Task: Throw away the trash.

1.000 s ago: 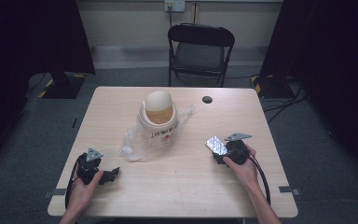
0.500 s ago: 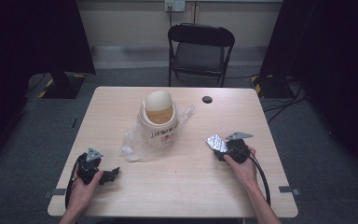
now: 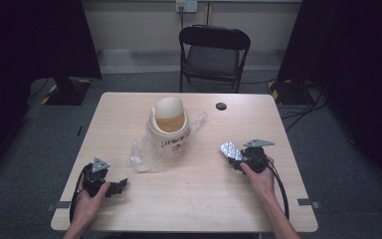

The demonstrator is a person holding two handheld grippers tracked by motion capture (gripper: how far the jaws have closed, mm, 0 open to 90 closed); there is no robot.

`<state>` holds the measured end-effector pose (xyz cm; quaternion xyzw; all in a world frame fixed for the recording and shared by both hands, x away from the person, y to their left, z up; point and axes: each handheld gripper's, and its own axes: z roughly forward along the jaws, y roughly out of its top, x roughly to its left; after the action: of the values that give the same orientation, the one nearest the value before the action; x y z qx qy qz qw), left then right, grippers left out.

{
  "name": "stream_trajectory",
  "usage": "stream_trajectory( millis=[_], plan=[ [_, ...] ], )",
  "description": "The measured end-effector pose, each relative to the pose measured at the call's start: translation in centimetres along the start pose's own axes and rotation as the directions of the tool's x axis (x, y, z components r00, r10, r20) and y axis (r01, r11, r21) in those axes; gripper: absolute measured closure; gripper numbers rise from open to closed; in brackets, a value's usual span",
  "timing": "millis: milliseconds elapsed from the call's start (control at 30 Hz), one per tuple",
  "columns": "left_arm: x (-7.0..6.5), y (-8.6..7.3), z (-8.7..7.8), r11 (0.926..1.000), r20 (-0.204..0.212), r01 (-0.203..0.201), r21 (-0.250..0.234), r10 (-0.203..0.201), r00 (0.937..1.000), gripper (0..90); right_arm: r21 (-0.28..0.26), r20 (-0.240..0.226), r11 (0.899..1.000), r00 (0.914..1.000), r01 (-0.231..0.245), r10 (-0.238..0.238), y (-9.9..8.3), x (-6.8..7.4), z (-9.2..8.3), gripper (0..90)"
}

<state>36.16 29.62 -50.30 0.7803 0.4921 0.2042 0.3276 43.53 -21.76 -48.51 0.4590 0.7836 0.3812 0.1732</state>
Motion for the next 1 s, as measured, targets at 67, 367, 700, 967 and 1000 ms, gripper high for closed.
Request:
stream_trajectory(
  millis=[67, 367, 700, 967, 1000],
  plan=[
    [0.0, 0.0, 0.0, 1.0000, 0.000, 0.000, 0.000, 0.000, 1.0000, 0.0, 0.001, -0.006, 1.000, 1.0000, 0.000, 0.000, 0.0, 0.1, -0.1, 34.3],
    [0.0, 0.0, 0.0, 1.0000, 0.000, -0.001, 0.001, 0.001, 1.0000, 0.0, -0.021, -0.024, 1.000, 0.9997, 0.005, -0.005, 0.5, 0.7, -1.5, 34.3],
    [0.0, 0.0, 0.0, 1.0000, 0.000, -0.001, 0.001, 0.001, 1.0000, 0.0, -0.042, -0.065, 0.999, 0.9974, 0.029, -0.032, 1.6, 2.0, -2.2, 34.4],
    [0.0, 0.0, 0.0, 1.0000, 0.000, -0.001, 0.000, 0.001, 1.0000, 0.0, -0.070, -0.081, 0.997, 0.9956, 0.041, -0.046, 2.4, 3.0, -2.7, 34.3],
    [0.0, 0.0, 0.0, 1.0000, 0.000, -0.001, 0.000, 0.001, 1.0000, 0.0, -0.073, -0.087, 0.997, 0.9951, 0.041, -0.047, 2.4, 3.1, -2.7, 34.3]
  ],
)
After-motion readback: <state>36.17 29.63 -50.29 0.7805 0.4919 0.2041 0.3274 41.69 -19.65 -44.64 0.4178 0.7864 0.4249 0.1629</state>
